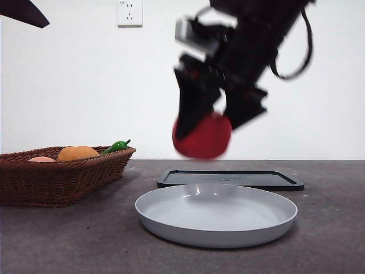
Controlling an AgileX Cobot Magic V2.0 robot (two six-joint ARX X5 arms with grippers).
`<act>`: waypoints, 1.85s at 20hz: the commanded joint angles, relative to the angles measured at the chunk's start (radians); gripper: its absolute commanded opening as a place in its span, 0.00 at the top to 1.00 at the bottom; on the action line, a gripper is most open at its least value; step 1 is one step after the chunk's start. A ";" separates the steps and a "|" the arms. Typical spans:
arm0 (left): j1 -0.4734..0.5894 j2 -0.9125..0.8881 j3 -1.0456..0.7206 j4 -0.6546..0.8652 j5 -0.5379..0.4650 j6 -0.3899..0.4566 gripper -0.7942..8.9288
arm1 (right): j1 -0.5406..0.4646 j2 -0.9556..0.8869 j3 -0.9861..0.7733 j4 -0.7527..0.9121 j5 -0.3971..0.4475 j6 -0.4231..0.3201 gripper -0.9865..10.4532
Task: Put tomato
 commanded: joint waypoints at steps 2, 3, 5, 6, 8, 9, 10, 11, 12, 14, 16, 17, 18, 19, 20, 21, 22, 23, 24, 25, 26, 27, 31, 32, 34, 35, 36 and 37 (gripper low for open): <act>-0.005 0.006 0.017 0.016 0.008 0.005 0.35 | -0.051 0.019 0.084 0.024 0.072 0.003 0.76; -0.005 0.006 0.017 0.016 0.008 0.005 0.35 | -0.075 0.026 0.103 0.042 0.071 0.003 0.76; -0.005 0.006 0.017 0.016 0.008 0.005 0.35 | -0.126 0.058 0.146 0.053 0.070 0.003 0.76; -0.005 0.006 0.017 0.017 0.008 0.005 0.35 | -0.154 0.090 0.175 0.057 0.068 0.002 0.76; -0.005 0.006 0.017 0.016 0.008 0.005 0.35 | -0.205 0.180 0.248 0.068 0.066 -0.003 0.76; -0.005 0.006 0.017 0.016 0.008 0.005 0.35 | -0.224 0.231 0.288 0.068 0.060 -0.005 0.76; -0.005 0.006 0.017 0.016 0.008 0.005 0.35 | -0.237 0.281 0.323 0.068 0.060 -0.005 0.76; -0.005 0.006 0.017 0.016 0.008 0.005 0.35 | -0.248 0.326 0.356 0.068 0.058 -0.005 0.76; -0.005 0.006 0.017 0.016 0.008 0.005 0.35 | -0.258 0.370 0.388 0.067 0.044 -0.005 0.76; -0.005 0.006 0.017 0.016 0.008 0.005 0.35 | -0.270 0.446 0.441 0.068 0.044 -0.006 0.76; -0.005 0.006 0.017 0.016 0.008 0.005 0.35 | -0.276 0.503 0.473 0.075 0.044 -0.008 0.76; -0.005 0.006 0.017 0.014 0.008 0.005 0.35 | -0.277 0.518 0.474 0.092 0.045 -0.013 0.76; -0.005 0.006 0.017 0.013 0.008 0.005 0.35 | -0.280 0.528 0.474 0.105 0.045 -0.013 0.76; -0.005 0.006 0.017 0.011 0.008 0.005 0.35 | -0.281 0.540 0.474 0.113 0.044 -0.012 0.76; -0.005 0.006 0.017 0.010 0.008 0.005 0.35 | -0.282 0.549 0.474 0.112 0.044 -0.012 0.76; -0.005 0.006 0.017 0.010 0.008 0.005 0.35 | -0.282 0.558 0.474 0.106 0.043 -0.012 0.76; -0.005 0.006 0.017 0.010 0.008 0.005 0.35 | -0.282 0.564 0.474 0.100 0.043 -0.012 0.76; -0.005 0.006 0.017 0.009 0.008 0.005 0.35 | -0.282 0.567 0.474 0.095 0.043 -0.012 0.76; -0.005 0.006 0.017 0.008 0.008 0.005 0.35 | -0.281 0.568 0.474 0.092 0.041 -0.013 0.76; -0.005 0.006 0.017 0.008 0.008 0.005 0.35 | -0.280 0.568 0.474 0.092 0.041 -0.012 0.69; -0.005 0.006 0.017 0.008 0.008 0.005 0.35 | -0.280 0.568 0.474 0.089 0.041 -0.012 0.60; -0.005 0.006 0.017 0.008 0.008 0.005 0.35 | -0.280 0.568 0.474 0.079 0.042 -0.012 0.56; -0.005 0.006 0.017 0.008 0.008 0.005 0.35 | -0.280 0.542 0.474 0.068 0.046 -0.004 0.48; -0.005 0.006 0.017 0.008 0.008 0.005 0.35 | -0.280 0.525 0.474 0.066 0.046 -0.004 0.48; -0.005 0.006 0.017 0.008 0.008 0.005 0.35 | -0.280 0.483 0.476 0.044 0.047 -0.004 0.48; -0.005 0.006 0.017 0.008 0.008 0.005 0.35 | -0.281 0.457 0.476 0.027 0.047 -0.004 0.48; -0.005 0.006 0.017 0.009 0.008 0.005 0.35 | -0.281 0.422 0.476 0.003 0.046 -0.004 0.48; -0.005 0.006 0.017 0.008 0.008 0.005 0.35 | -0.281 0.384 0.476 -0.030 0.046 -0.004 0.48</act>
